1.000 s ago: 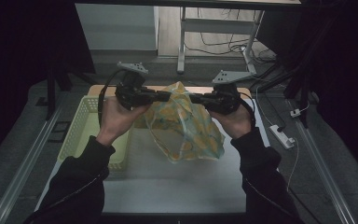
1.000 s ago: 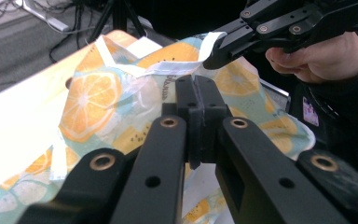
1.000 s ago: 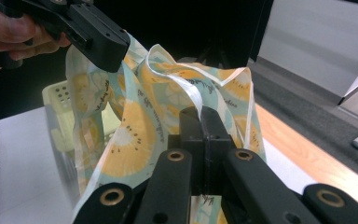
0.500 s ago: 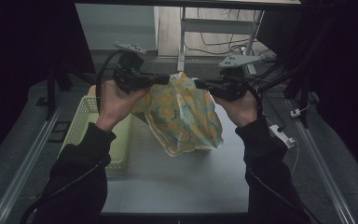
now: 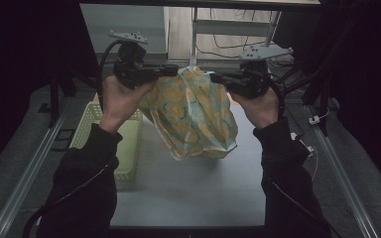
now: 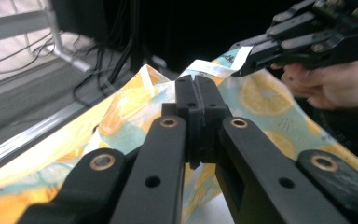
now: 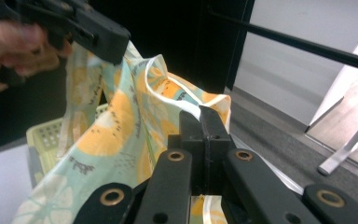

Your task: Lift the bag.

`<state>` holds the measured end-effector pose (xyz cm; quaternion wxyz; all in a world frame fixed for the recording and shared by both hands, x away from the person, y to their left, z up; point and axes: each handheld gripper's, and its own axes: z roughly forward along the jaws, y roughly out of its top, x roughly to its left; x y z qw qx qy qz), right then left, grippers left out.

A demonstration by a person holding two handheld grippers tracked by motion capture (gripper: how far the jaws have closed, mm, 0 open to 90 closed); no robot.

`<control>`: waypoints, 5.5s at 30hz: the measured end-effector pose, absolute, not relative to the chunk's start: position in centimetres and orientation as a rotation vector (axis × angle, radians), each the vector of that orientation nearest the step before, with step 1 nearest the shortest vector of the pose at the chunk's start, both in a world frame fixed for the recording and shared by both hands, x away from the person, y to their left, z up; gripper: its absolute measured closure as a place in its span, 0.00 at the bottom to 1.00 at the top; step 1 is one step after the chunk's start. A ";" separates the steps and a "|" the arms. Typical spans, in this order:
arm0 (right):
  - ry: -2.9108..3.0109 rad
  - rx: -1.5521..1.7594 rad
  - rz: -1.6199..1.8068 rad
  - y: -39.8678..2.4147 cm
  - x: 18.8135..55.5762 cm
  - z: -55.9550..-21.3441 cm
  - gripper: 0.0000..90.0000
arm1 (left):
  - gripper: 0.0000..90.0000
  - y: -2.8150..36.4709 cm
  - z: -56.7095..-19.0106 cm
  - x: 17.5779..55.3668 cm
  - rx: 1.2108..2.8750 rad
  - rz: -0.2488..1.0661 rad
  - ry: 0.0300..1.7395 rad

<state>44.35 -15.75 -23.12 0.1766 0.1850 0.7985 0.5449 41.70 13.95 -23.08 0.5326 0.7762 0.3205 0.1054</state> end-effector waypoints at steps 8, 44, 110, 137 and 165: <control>2.312 0.558 1.492 -15.4 45.2 -25.5 1.00 | 1.00 13.4 -25.9 43.2 1.909 0.242 0.809; 2.497 0.733 1.387 -14.7 48.1 -37.0 0.99 | 0.96 12.3 -38.1 47.1 2.064 0.120 0.932; 2.426 0.781 1.407 -16.9 42.5 -38.5 0.03 | 0.00 20.8 -41.7 35.1 1.946 0.259 0.990; 2.445 0.770 1.362 -18.6 40.1 -41.5 0.00 | 0.00 21.4 -45.3 31.5 1.929 0.251 1.038; 2.375 0.850 1.332 -22.6 35.8 -42.9 0.00 | 0.00 24.0 -47.2 25.6 1.892 0.268 1.122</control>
